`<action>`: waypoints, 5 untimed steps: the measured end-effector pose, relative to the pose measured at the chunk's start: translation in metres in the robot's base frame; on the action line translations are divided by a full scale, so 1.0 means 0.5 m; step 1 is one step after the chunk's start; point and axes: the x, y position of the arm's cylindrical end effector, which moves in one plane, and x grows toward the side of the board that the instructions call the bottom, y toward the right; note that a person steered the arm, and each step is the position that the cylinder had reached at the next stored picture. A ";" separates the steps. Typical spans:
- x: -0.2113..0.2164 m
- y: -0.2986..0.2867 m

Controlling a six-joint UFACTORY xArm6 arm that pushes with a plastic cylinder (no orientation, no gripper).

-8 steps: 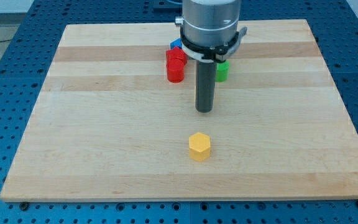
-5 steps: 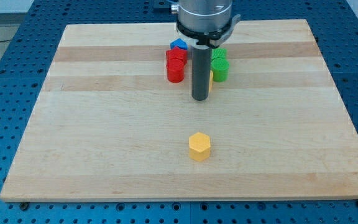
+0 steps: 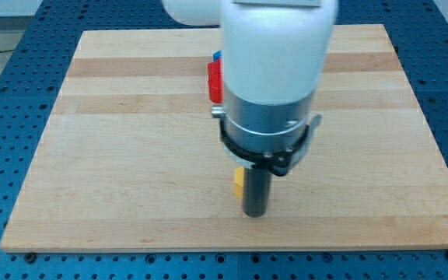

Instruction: Move the yellow hexagon to the right of the yellow heart

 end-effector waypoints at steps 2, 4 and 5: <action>-0.099 -0.025; -0.164 -0.062; -0.164 -0.035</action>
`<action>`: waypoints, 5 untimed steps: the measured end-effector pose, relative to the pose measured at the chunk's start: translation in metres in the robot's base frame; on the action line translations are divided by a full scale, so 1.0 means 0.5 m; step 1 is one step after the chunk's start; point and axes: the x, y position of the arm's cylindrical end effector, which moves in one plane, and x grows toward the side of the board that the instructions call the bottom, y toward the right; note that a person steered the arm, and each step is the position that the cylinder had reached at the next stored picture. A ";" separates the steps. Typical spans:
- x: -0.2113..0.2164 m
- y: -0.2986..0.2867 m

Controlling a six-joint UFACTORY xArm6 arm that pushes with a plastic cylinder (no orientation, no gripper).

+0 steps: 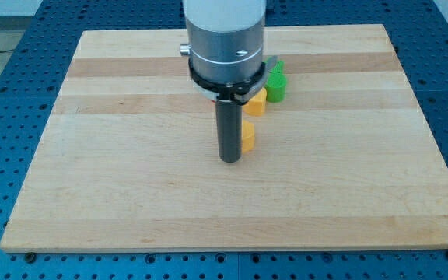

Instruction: Move the yellow hexagon to the right of the yellow heart

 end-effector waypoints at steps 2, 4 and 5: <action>-0.004 0.035; -0.107 -0.003; -0.120 -0.009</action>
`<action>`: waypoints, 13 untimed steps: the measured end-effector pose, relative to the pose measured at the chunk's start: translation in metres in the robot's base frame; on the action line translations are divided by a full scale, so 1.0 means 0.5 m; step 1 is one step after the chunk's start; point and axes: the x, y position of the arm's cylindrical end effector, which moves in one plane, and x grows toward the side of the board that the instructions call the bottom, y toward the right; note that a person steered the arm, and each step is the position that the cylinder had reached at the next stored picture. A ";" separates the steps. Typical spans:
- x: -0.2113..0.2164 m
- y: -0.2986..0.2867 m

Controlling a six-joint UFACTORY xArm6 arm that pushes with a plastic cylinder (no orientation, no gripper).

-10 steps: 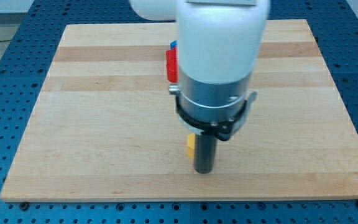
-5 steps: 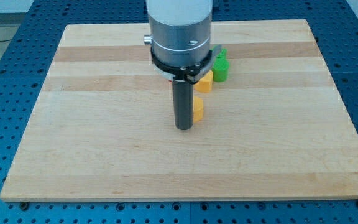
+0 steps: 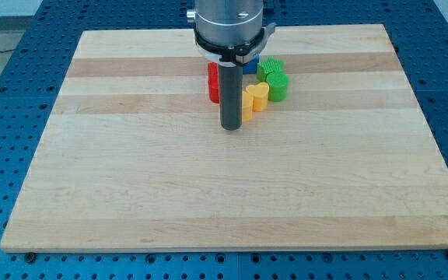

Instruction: Move the yellow hexagon to the right of the yellow heart

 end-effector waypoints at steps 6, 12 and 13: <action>-0.009 -0.002; 0.014 0.034; -0.024 0.026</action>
